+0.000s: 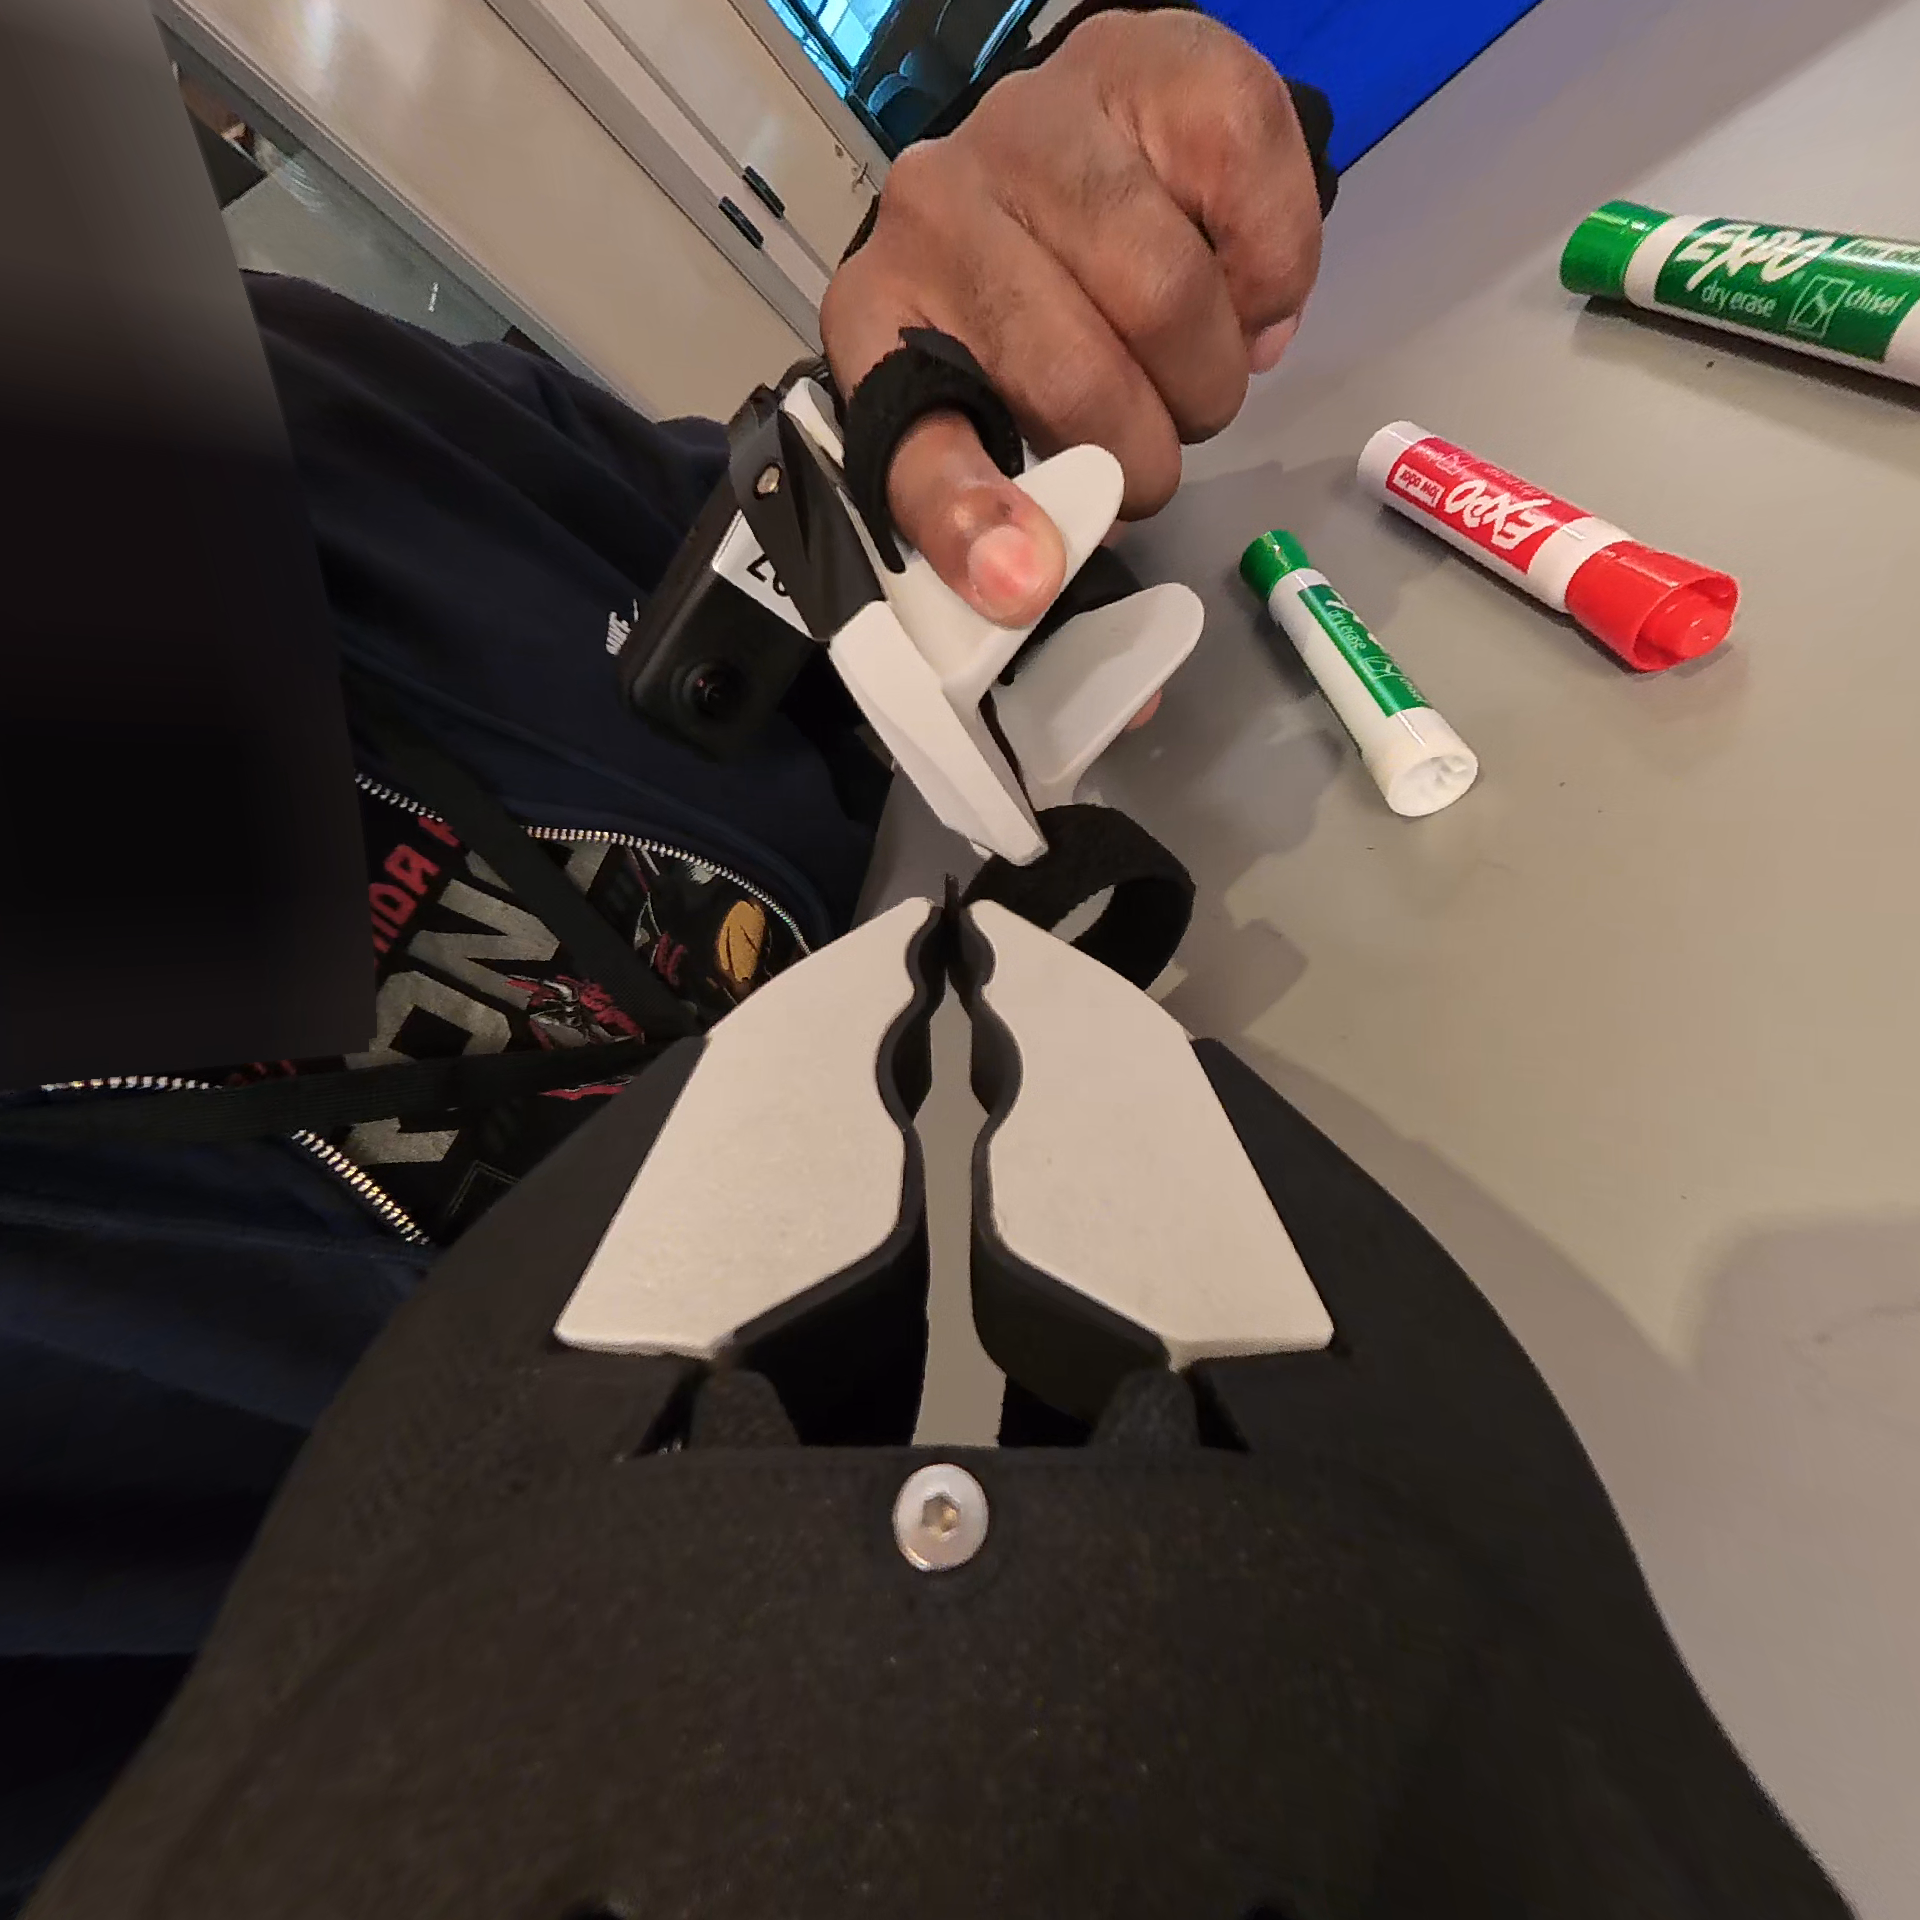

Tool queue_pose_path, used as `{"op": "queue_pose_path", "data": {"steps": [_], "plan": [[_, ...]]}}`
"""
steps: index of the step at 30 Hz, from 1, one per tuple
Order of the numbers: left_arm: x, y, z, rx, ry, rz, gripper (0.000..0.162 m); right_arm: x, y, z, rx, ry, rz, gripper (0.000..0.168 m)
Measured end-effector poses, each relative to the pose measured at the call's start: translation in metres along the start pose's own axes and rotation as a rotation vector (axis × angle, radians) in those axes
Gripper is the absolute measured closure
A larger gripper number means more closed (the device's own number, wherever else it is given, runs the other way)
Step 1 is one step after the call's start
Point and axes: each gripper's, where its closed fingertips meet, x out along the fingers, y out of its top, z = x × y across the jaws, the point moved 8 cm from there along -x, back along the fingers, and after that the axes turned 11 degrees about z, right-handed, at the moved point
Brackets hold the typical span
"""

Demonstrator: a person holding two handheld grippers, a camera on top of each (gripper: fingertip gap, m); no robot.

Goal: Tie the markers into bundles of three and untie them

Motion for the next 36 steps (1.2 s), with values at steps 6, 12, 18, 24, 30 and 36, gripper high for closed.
{"op": "queue_pose_path", "data": {"steps": [6,12,18,24,30,36], "plan": [[0.0,0.0,-0.002,-0.016,0.03,-0.009,0.16,0.001,0.002,0.001,0.001,-0.045,0.0,0.167],[0.002,-0.002,-0.002,-0.012,0.063,-0.024,0.16,0.0,0.004,0.0,0.003,-0.107,0.002,0.167],[0.006,-0.005,0.002,0.011,0.078,-0.058,0.16,0.0,0.005,0.001,-0.022,-0.233,-0.008,0.165],[0.006,-0.006,0.0,0.007,0.109,-0.059,0.16,-0.001,0.007,-0.001,-0.049,-0.269,0.014,0.16],[0.002,-0.008,-0.005,-0.075,0.172,-0.014,0.16,-0.004,0.011,-0.006,-0.027,-0.171,0.063,0.152],[0.002,-0.011,-0.006,-0.121,0.21,-0.01,0.16,-0.008,0.015,-0.011,-0.031,-0.158,0.087,0.147]]}}
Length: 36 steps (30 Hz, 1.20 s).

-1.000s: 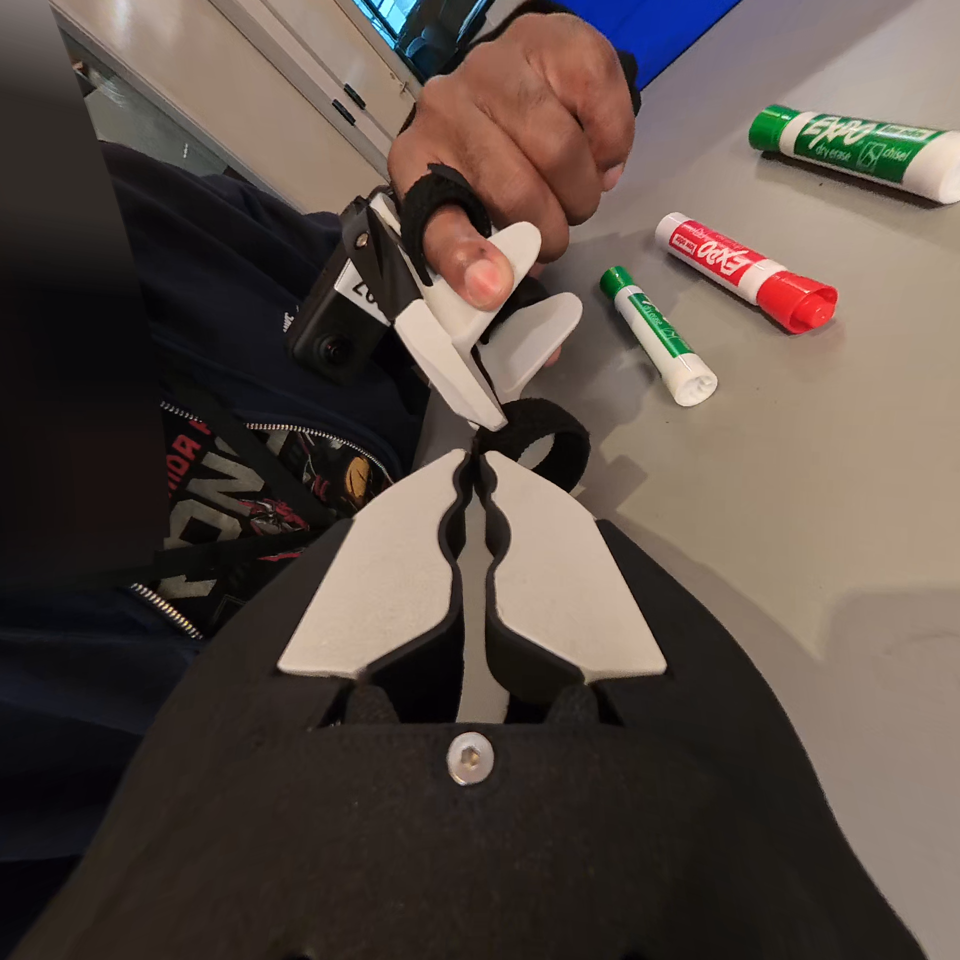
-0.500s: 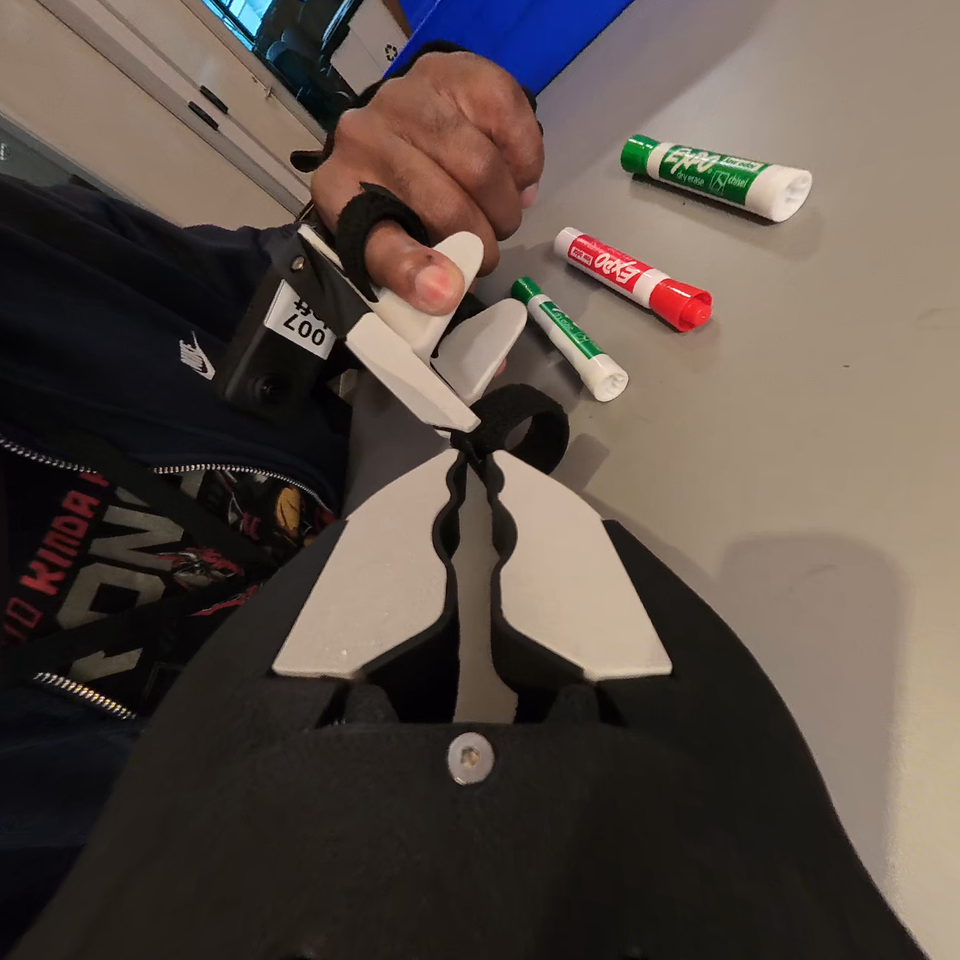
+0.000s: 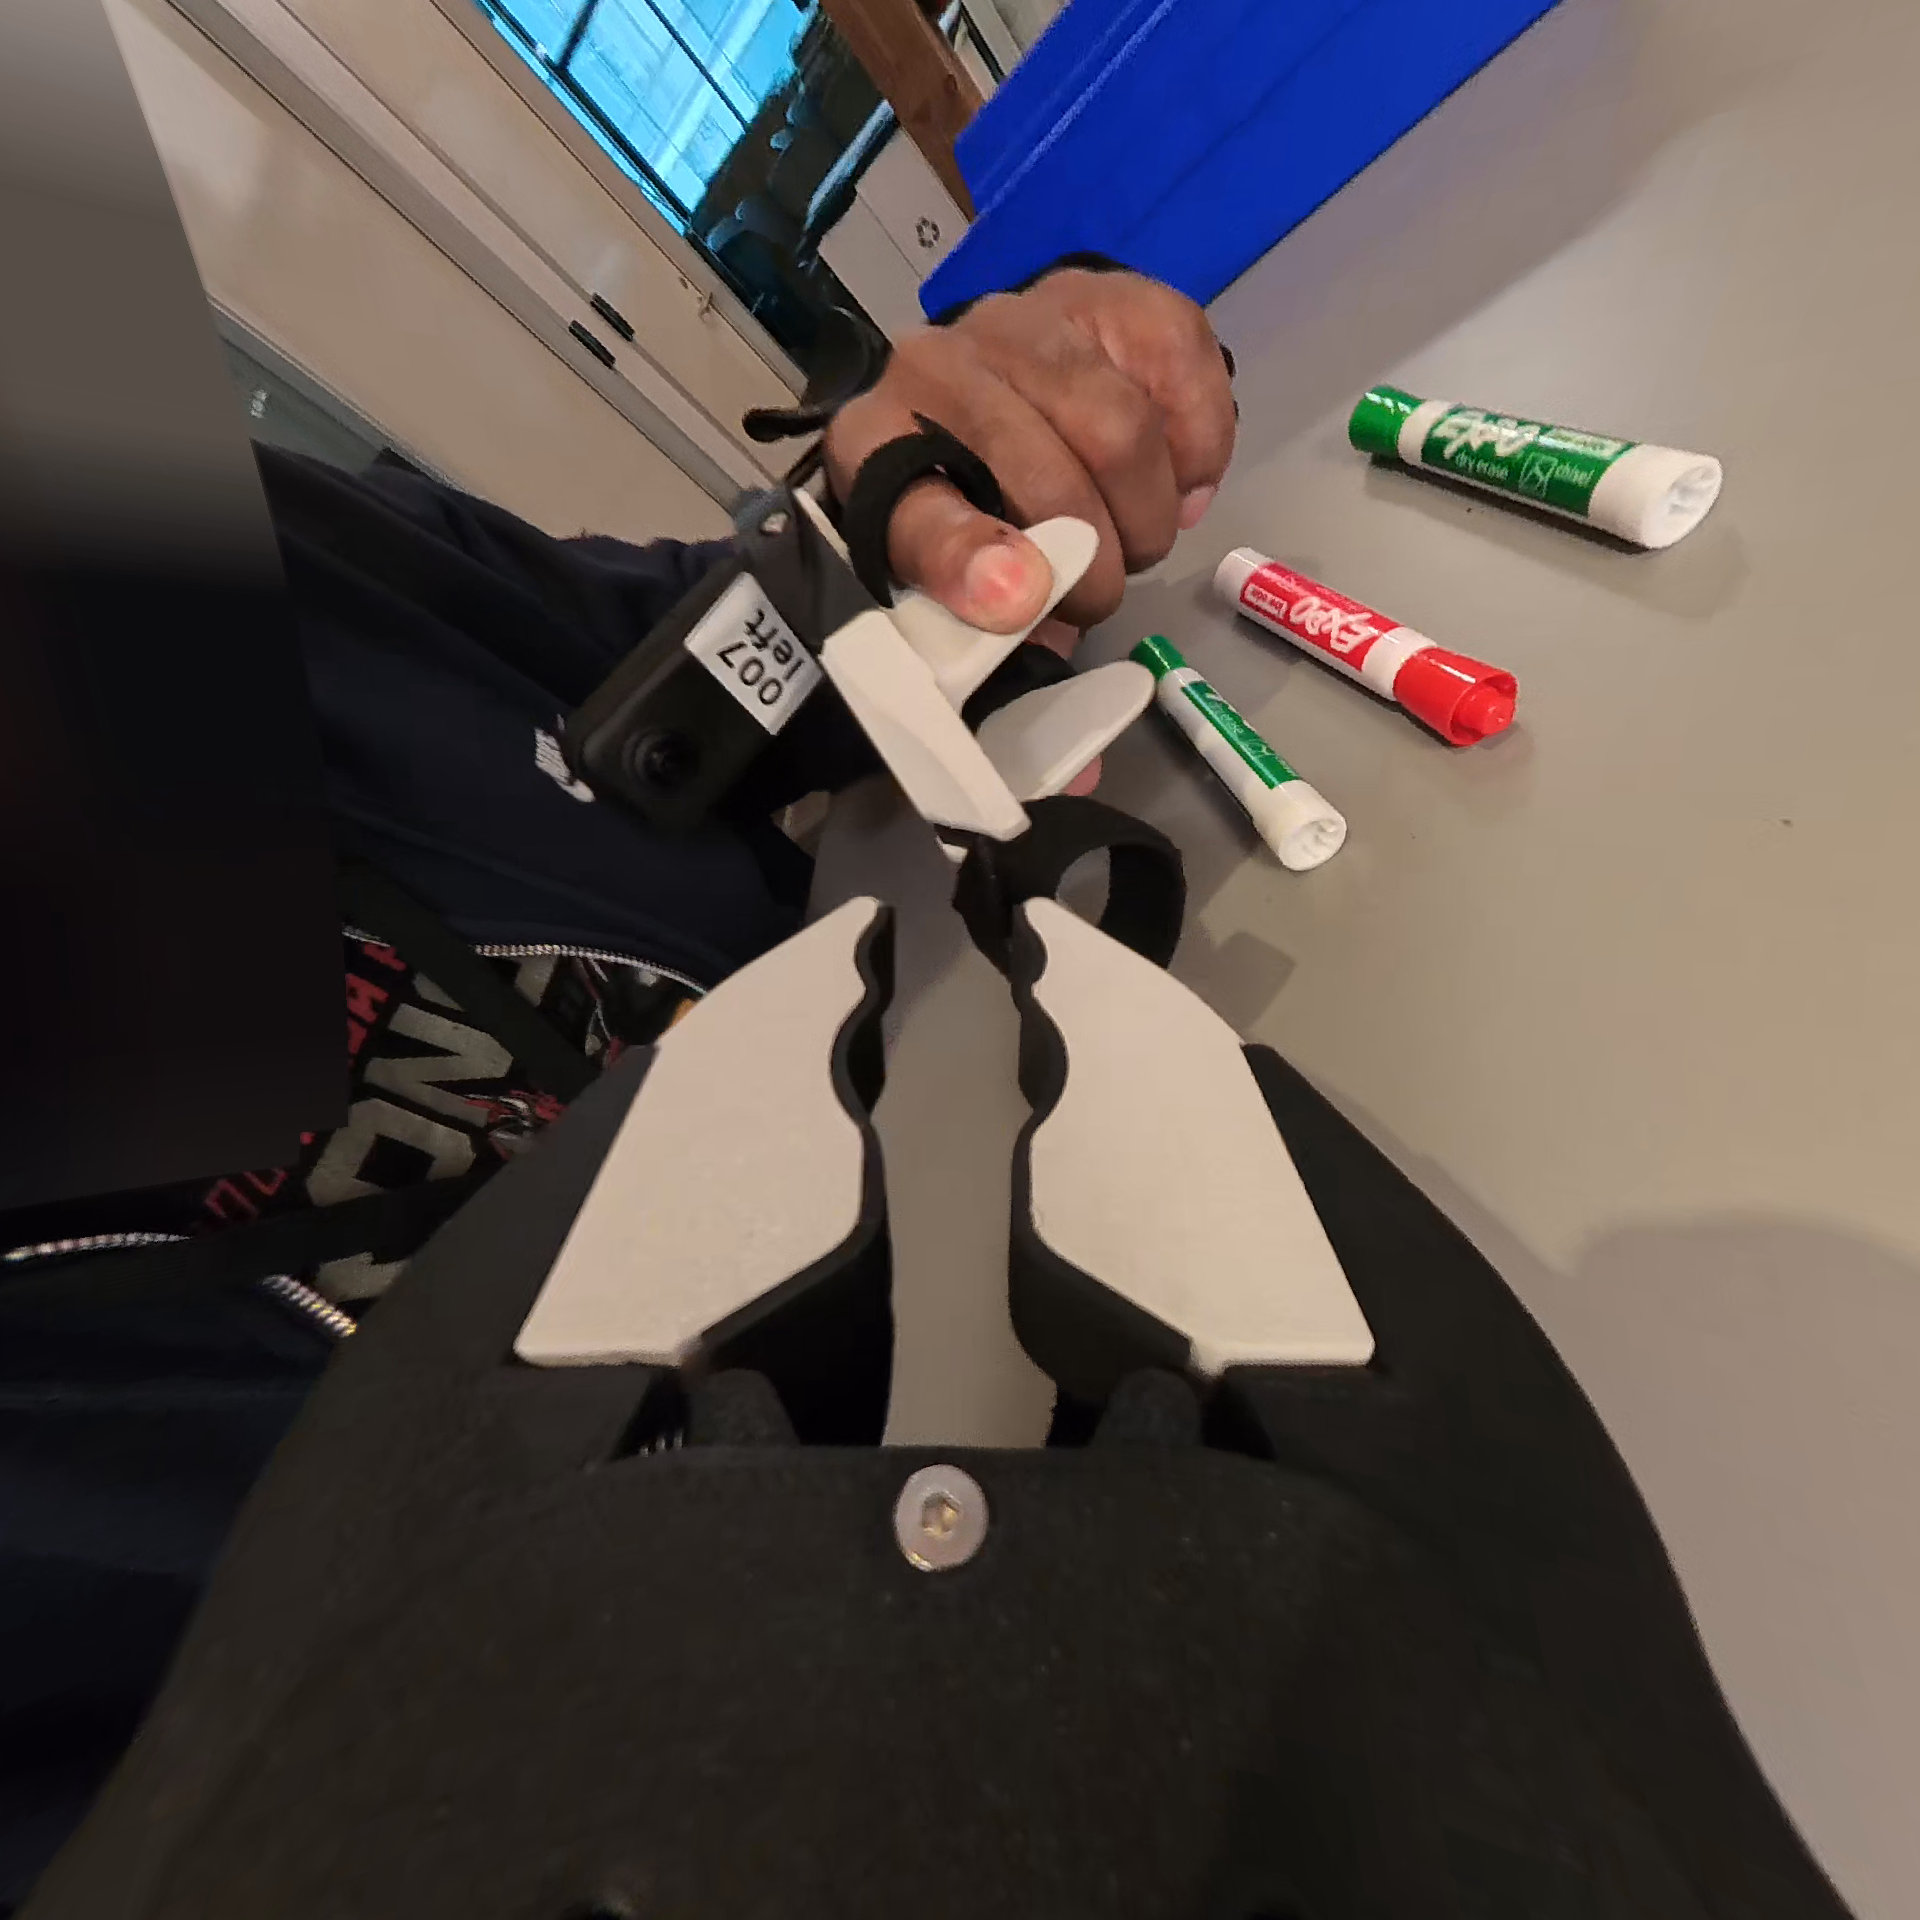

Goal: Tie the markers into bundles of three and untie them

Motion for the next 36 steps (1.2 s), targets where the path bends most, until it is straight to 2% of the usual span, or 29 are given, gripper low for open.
{"op": "queue_pose_path", "data": {"steps": [2,6,10,15,19,24,26,28,32,34,36], "plan": [[-0.001,-0.002,-0.004,-0.06,0.048,0.008,0.16,-0.003,0.006,-0.006,0.027,0.069,0.057,0.135],[-0.007,-0.008,-0.014,-0.221,0.144,0.051,0.16,-0.013,0.018,-0.006,0.129,0.192,0.213,0.133],[-0.008,-0.009,-0.015,-0.168,0.168,0.03,0.16,-0.02,0.02,0.009,0.182,0.132,0.282,0.13],[-0.006,-0.004,-0.012,-0.077,0.171,0.03,0.16,-0.004,0.009,0.01,0.217,0.179,0.215,0.132],[-0.005,0.0,-0.009,0.002,0.158,0.024,0.161,0.001,0.006,0.01,0.24,0.205,0.218,0.144],[-0.002,0.003,-0.005,0.08,0.148,0.01,0.16,0.003,0.002,0.015,0.277,0.194,0.205,0.15],[-0.002,0.002,-0.004,0.103,0.149,0.0,0.16,0.004,0.001,0.015,0.285,0.213,0.207,0.162],[-0.001,0.0,-0.003,0.114,0.161,-0.014,0.16,0.003,0.002,0.015,0.285,0.211,0.222,0.164],[0.0,-0.005,-0.004,0.12,0.206,-0.064,0.15,0.001,0.003,0.018,0.297,0.179,0.255,0.165],[-0.001,-0.006,-0.005,0.137,0.231,-0.074,0.14,0.001,0.004,0.019,0.306,0.169,0.265,0.165],[0.0,-0.006,-0.003,0.203,0.217,-0.077,0.141,0.002,0.003,0.019,0.324,0.169,0.27,0.165]]}}
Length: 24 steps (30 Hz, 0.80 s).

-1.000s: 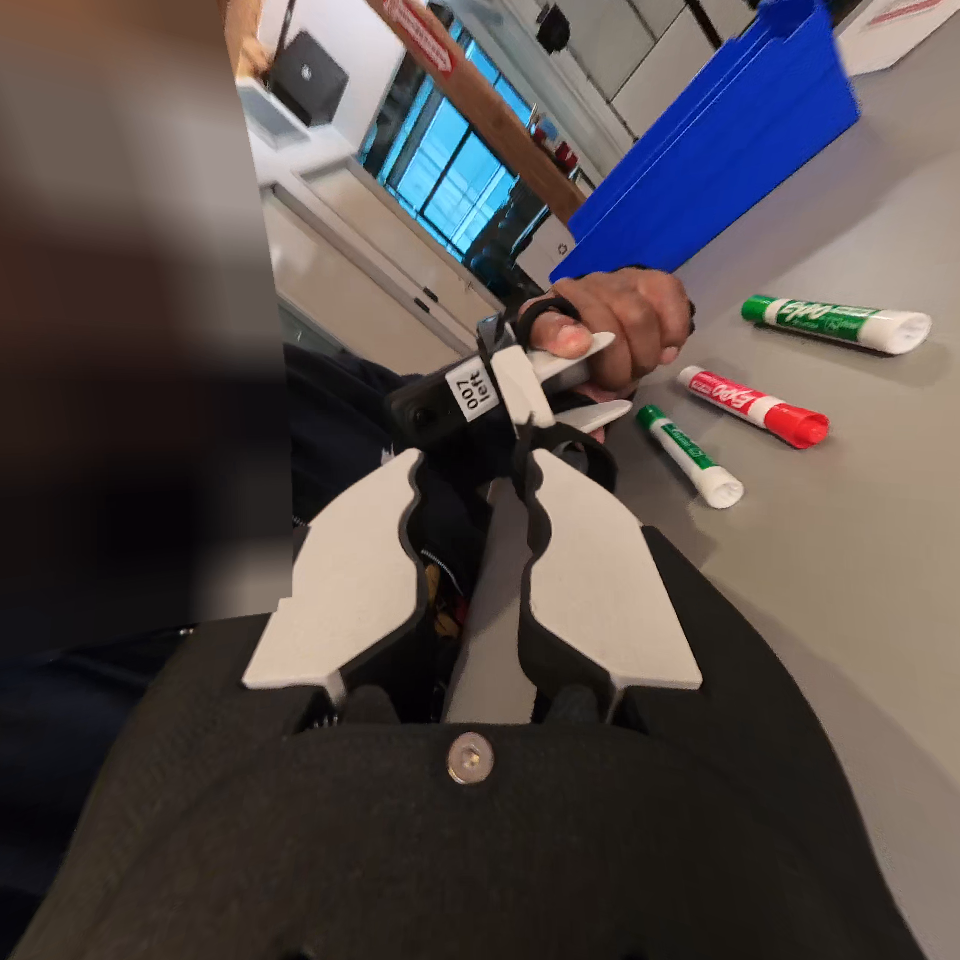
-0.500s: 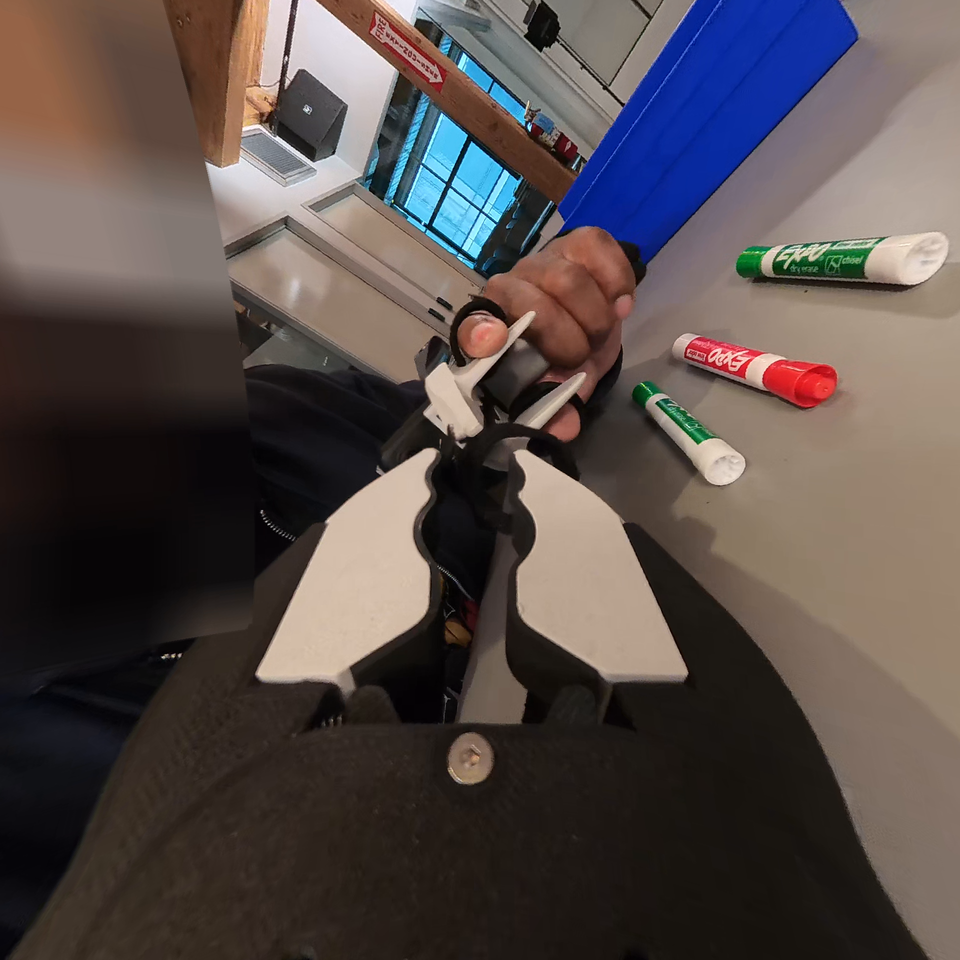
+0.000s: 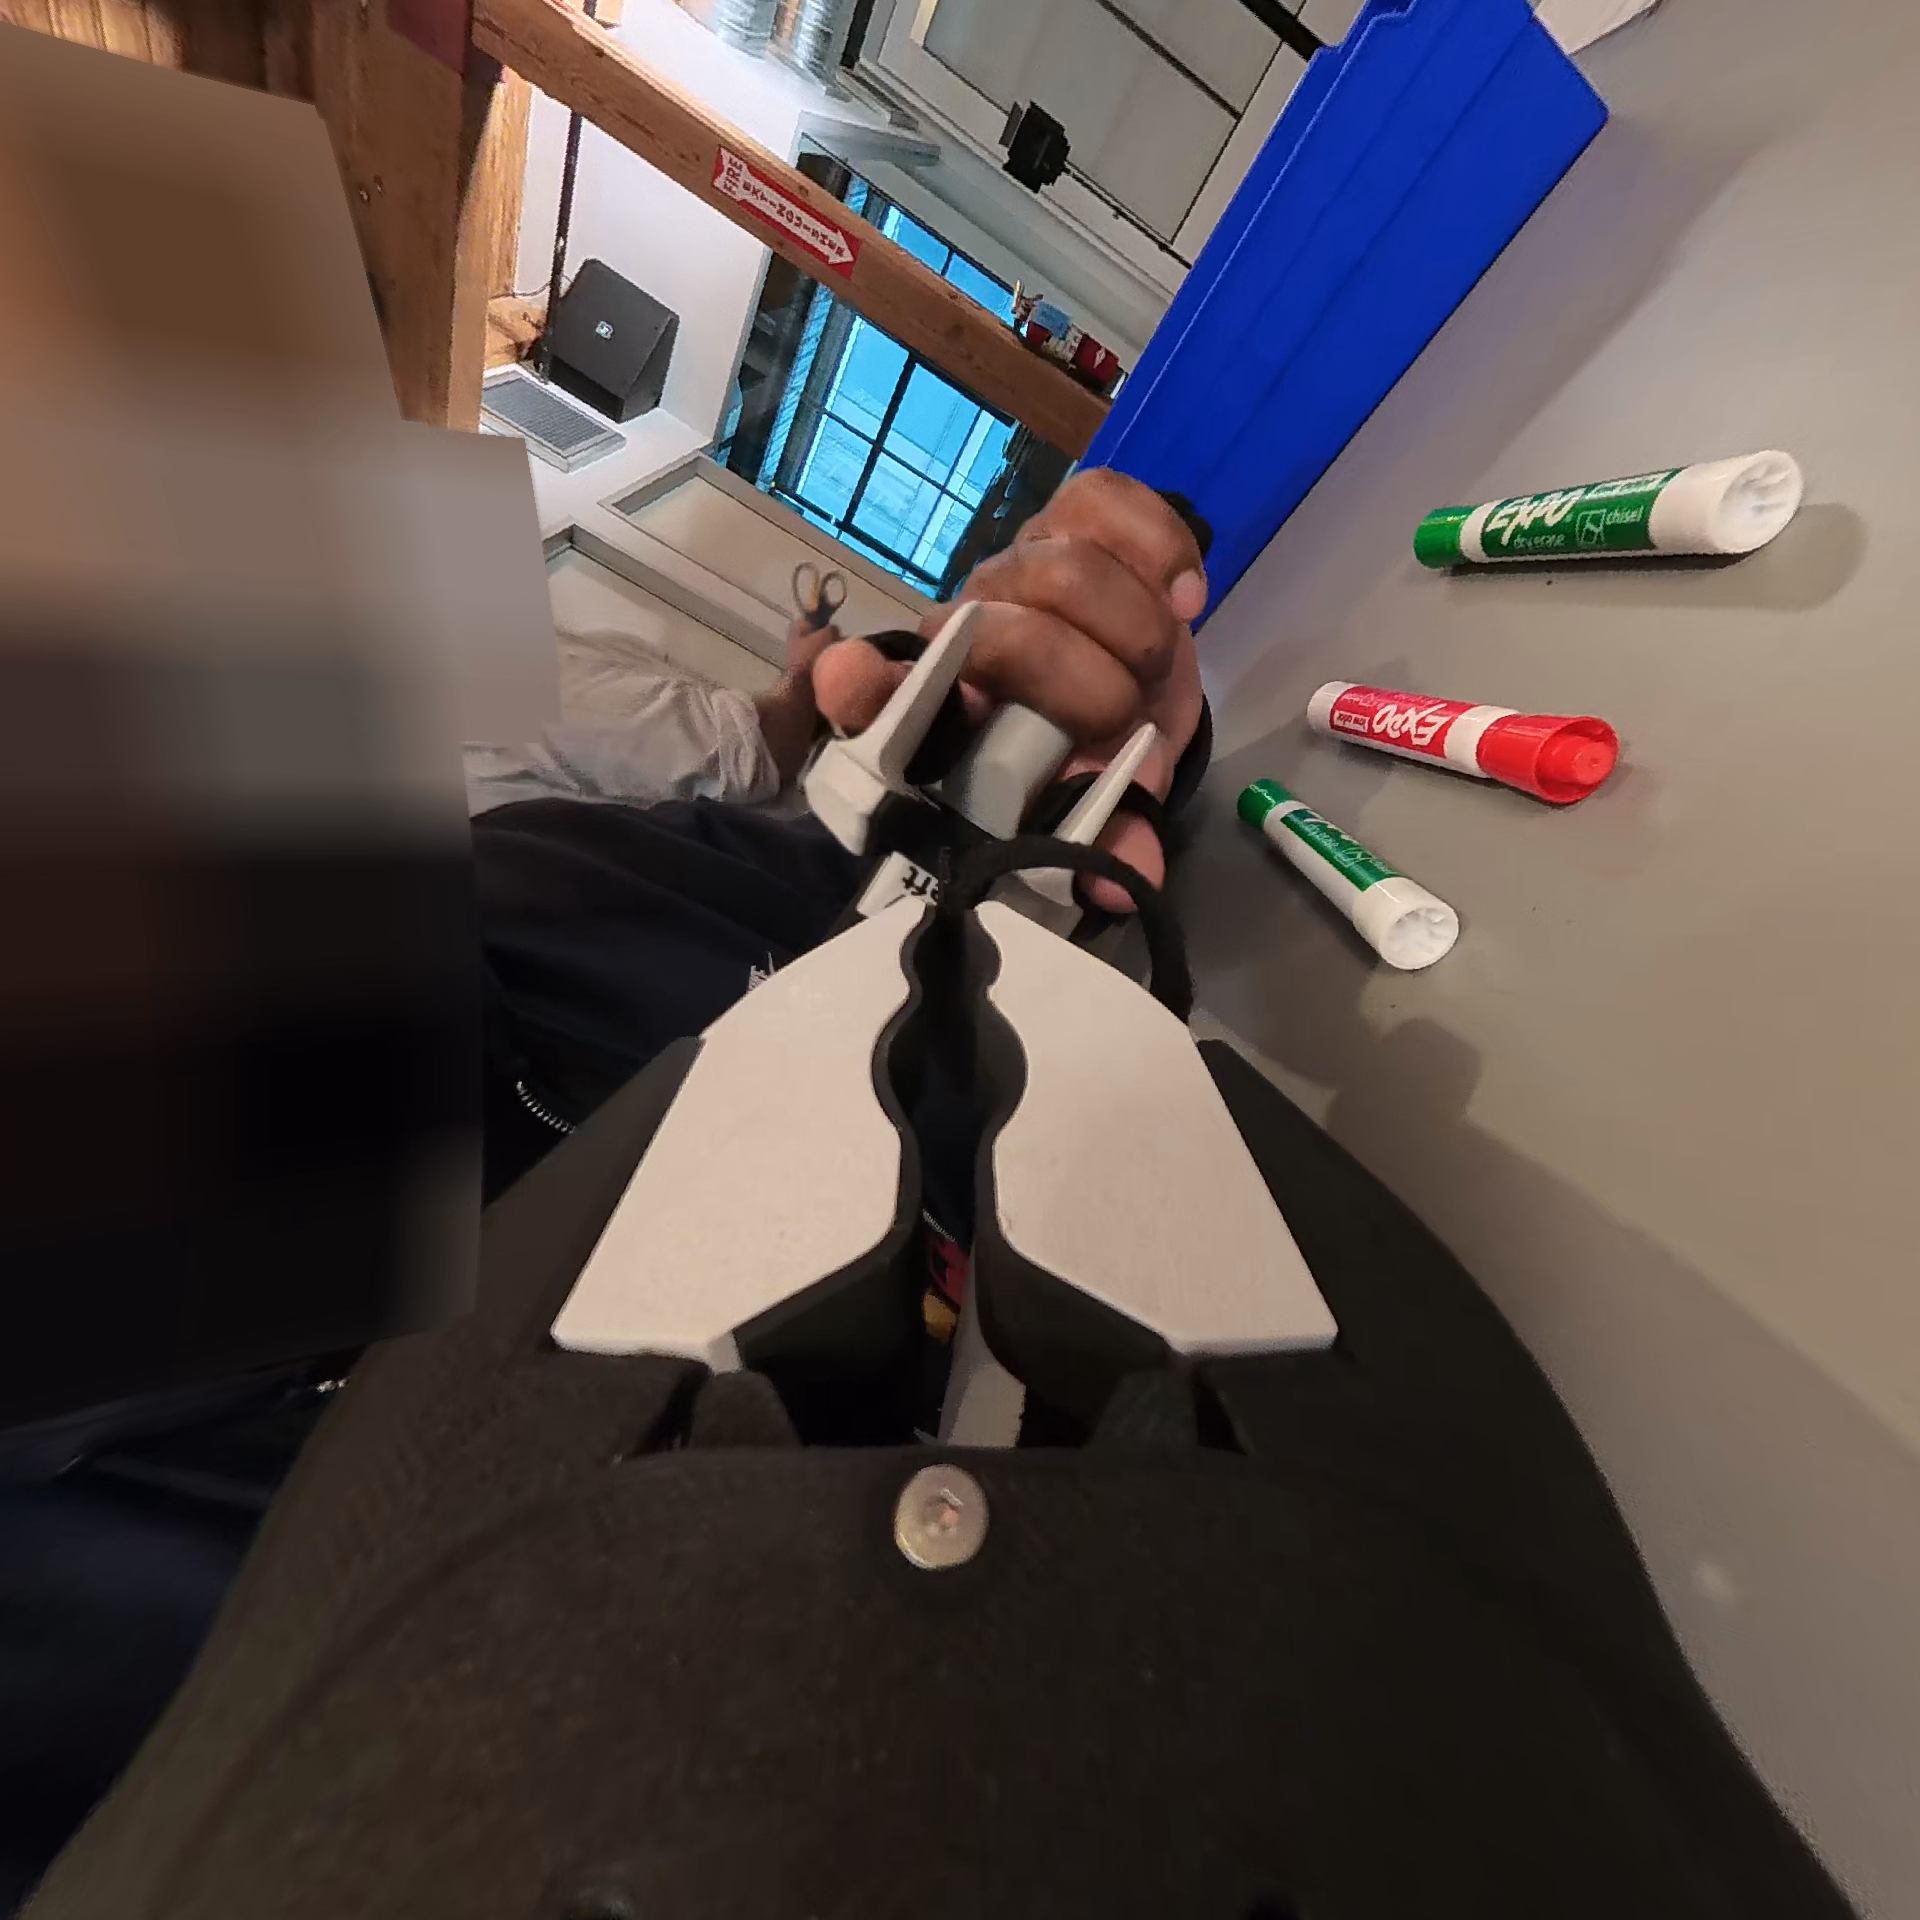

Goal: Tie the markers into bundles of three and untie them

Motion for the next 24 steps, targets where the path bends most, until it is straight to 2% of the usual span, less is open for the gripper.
{"op": "queue_pose_path", "data": {"steps": [4,6,8,10,14,18,20,22,24], "plan": [[0.002,0.002,0.009,0.087,-0.068,0.014,0.142,0.004,-0.005,0.003,0.038,0.006,-0.009,0.165],[0.003,0.002,0.011,0.099,-0.075,0.007,0.148,0.005,-0.005,0.003,0.054,0.02,-0.006,0.165],[0.002,0.0,0.01,0.056,-0.088,-0.007,0.153,0.005,-0.004,0.003,0.04,0.016,0.001,0.163],[0.002,-0.005,0.007,-0.017,-0.094,-0.047,0.159,0.003,-0.001,0.004,0.011,0.013,0.03,0.154],[0.0,-0.016,-0.001,-0.291,-0.128,-0.128,0.159,-0.007,0.014,0.001,-0.193,-0.011,0.136,0.141],[-0.001,-0.054,-0.007,-0.696,-0.222,-0.47,0.158,-0.014,0.021,0.001,-0.454,-0.134,0.168,0.135],[-0.005,-0.068,-0.008,-0.978,-0.247,-0.58,0.159,-0.01,0.018,0.001,-0.647,-0.237,0.152,0.132],[-0.01,-0.077,-0.008,-1.231,-0.235,-0.614,0.159,-0.004,0.012,0.002,-0.862,-0.343,0.099,0.129],[-0.013,-0.082,-0.005,-1.352,-0.247,-0.657,0.159,0.004,0.006,0.004,-1.074,-0.425,0.053,0.129]]}}
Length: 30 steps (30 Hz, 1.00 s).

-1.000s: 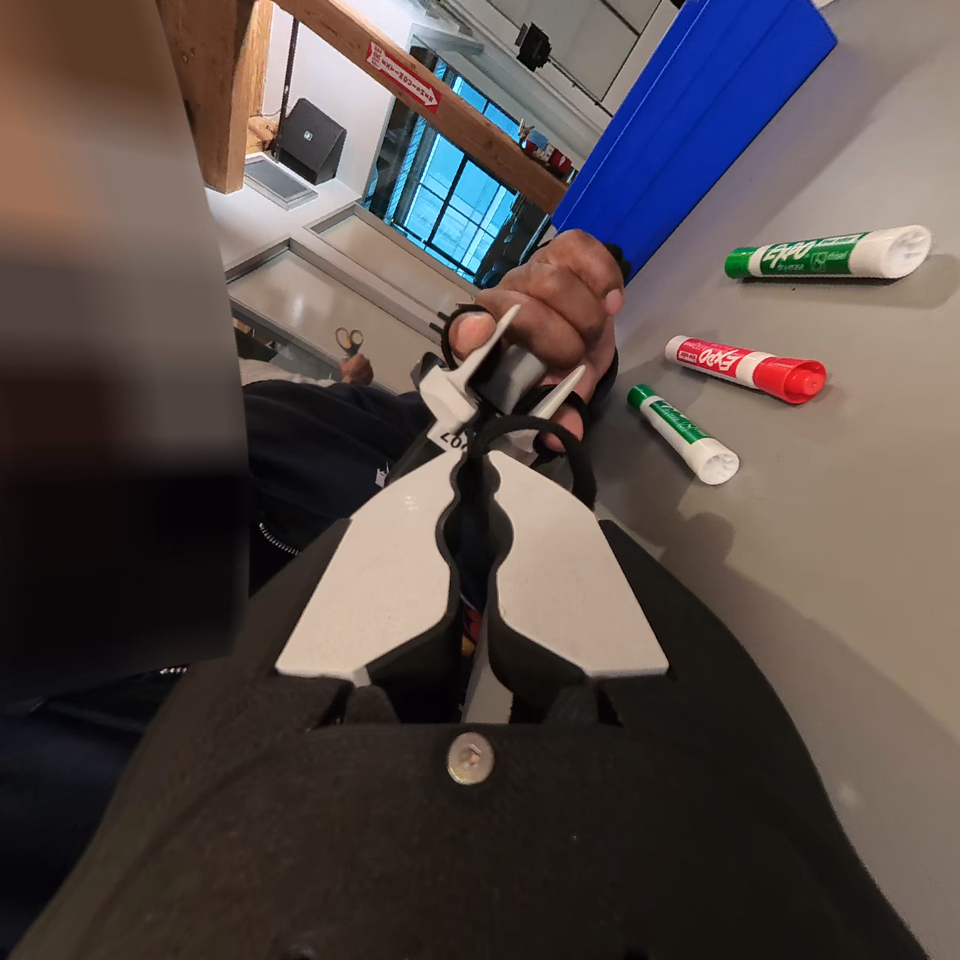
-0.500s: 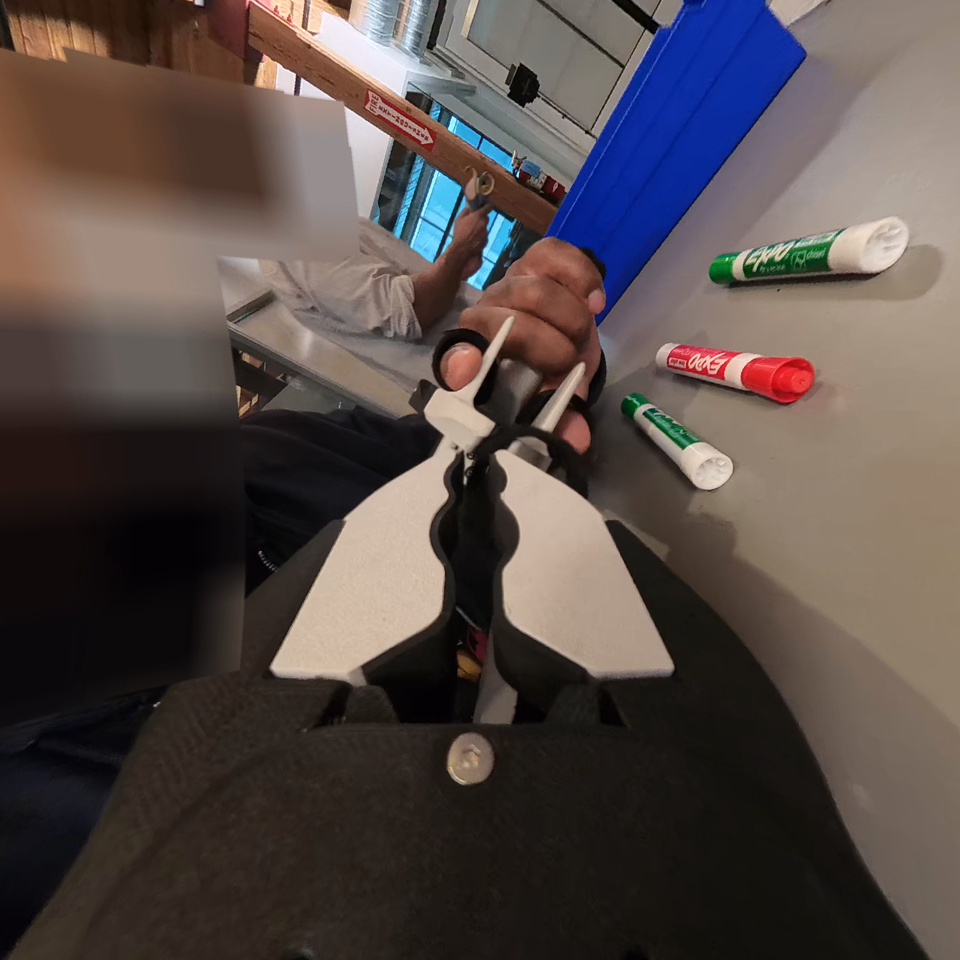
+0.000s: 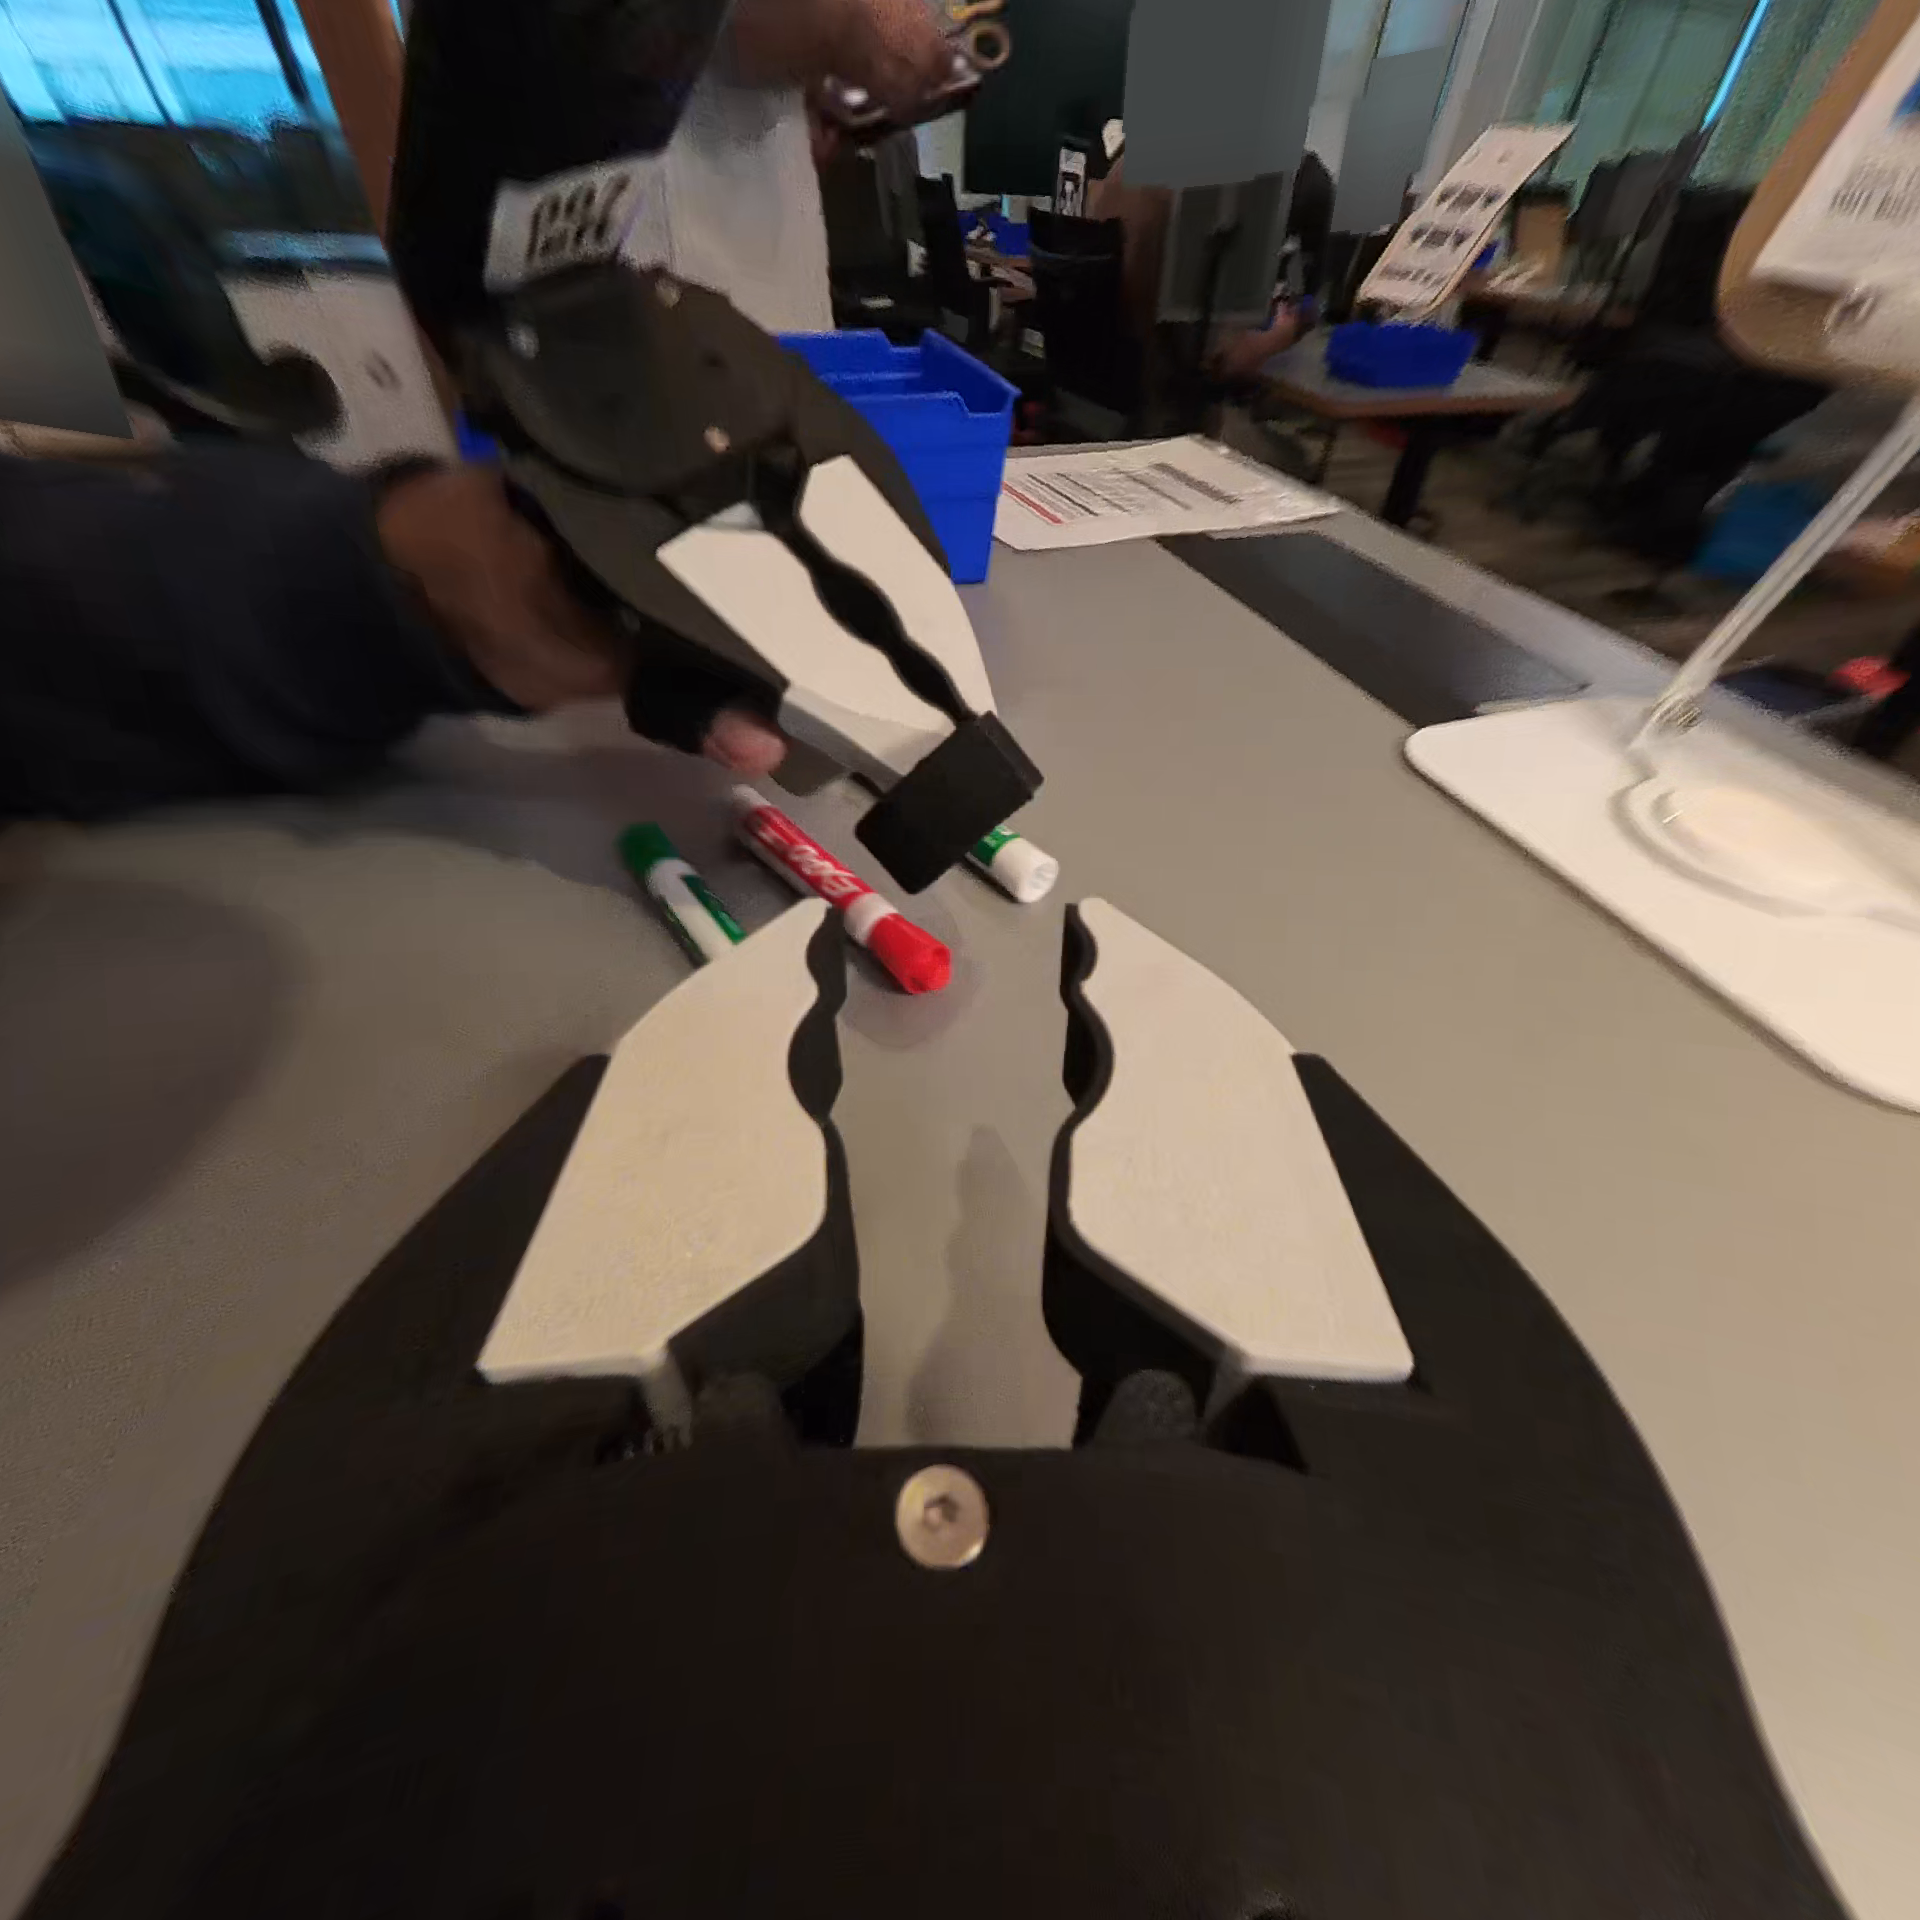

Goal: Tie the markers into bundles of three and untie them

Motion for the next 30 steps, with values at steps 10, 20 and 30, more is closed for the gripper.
{"op": "queue_pose_path", "data": {"steps": [10,20,30], "plan": [[0.003,-0.007,0.0,0.053,0.064,-0.111,0.159,0.046,-0.017,-0.054,-1.097,-0.086,-0.112,0.133],[0.004,-0.012,0.001,0.097,0.104,-0.203,0.159,0.076,-0.029,-0.063,-1.315,-0.076,-0.407,0.154],[-0.002,-0.007,-0.002,0.106,0.127,-0.167,0.158,0.083,-0.03,-0.049,-1.324,-0.2,-0.512,0.166]]}}
